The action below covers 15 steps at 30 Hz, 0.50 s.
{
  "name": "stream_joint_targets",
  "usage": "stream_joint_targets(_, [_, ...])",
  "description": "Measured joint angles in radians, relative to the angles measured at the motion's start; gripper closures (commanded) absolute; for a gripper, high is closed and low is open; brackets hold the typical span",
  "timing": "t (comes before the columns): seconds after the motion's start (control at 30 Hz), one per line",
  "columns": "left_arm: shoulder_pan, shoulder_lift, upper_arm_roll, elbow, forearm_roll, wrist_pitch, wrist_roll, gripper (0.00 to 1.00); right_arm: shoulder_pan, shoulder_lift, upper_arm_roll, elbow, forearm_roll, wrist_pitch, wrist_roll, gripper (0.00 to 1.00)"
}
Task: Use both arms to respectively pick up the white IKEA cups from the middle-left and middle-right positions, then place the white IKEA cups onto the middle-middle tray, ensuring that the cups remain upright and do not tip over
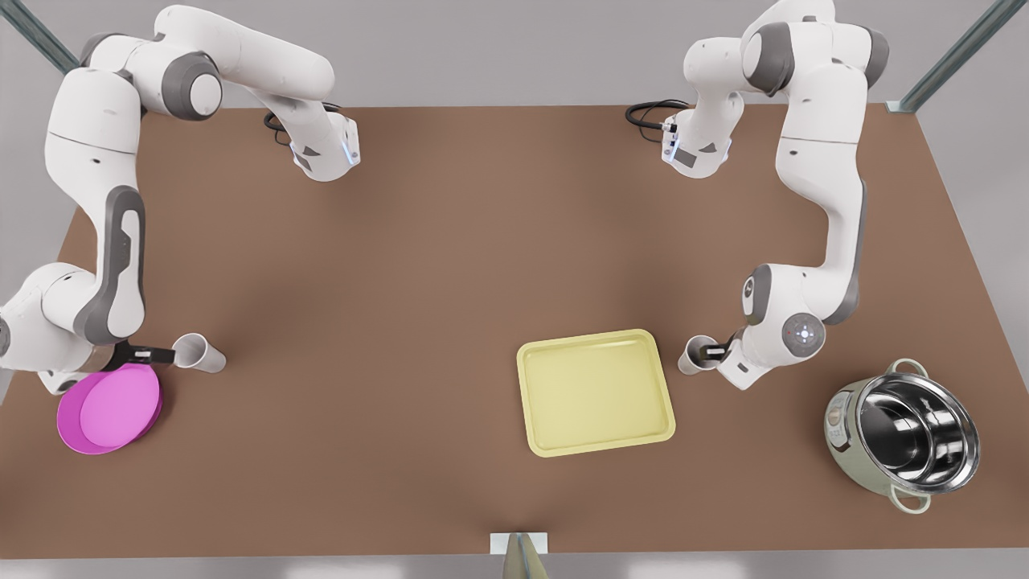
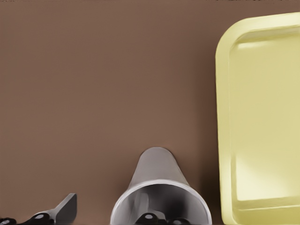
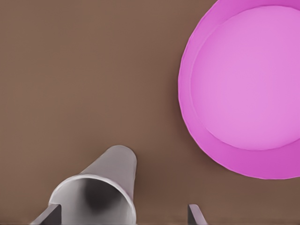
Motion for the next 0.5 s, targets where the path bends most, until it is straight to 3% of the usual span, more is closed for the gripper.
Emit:
stream_joint_targets(0.03, [0.0,0.003,0.0,-0.001,-0.009,0.008,-0.002,0.57,-0.001,0.004,0.0,-0.013,-0.006,0.015,-0.008,0.0])
stream_joint_targets(0.2, [0.0,0.016,-0.005,-0.003,-0.063,0.03,-0.005,0.58,-0.023,0.02,0.0,-0.068,-0.022,0.085,-0.042,0.0])
stream_joint_targets(0.3, [0.0,0.017,-0.007,-0.003,-0.077,0.032,-0.006,0.65,-0.027,0.029,-0.001,-0.087,-0.03,0.109,-0.061,0.0])
stream_joint_targets(0.33, [0.0,0.015,-0.007,-0.003,-0.079,0.032,-0.007,0.73,-0.026,0.034,0.0,-0.089,-0.033,0.115,-0.067,0.0])
stream_joint_targets(0.43, [-0.001,0.001,-0.013,0.0,-0.082,0.029,-0.008,0.76,-0.021,0.053,0.005,-0.085,-0.038,0.127,-0.083,0.02])
stream_joint_targets(0.47, [-0.001,-0.006,-0.014,0.002,-0.081,0.025,-0.008,0.78,-0.016,0.06,0.006,-0.081,-0.038,0.13,-0.087,0.12])
stream_joint_targets(0.5, [-0.002,-0.012,-0.014,0.003,-0.08,0.022,-0.009,0.78,-0.012,0.07,0.007,-0.076,-0.04,0.133,-0.092,0.31])
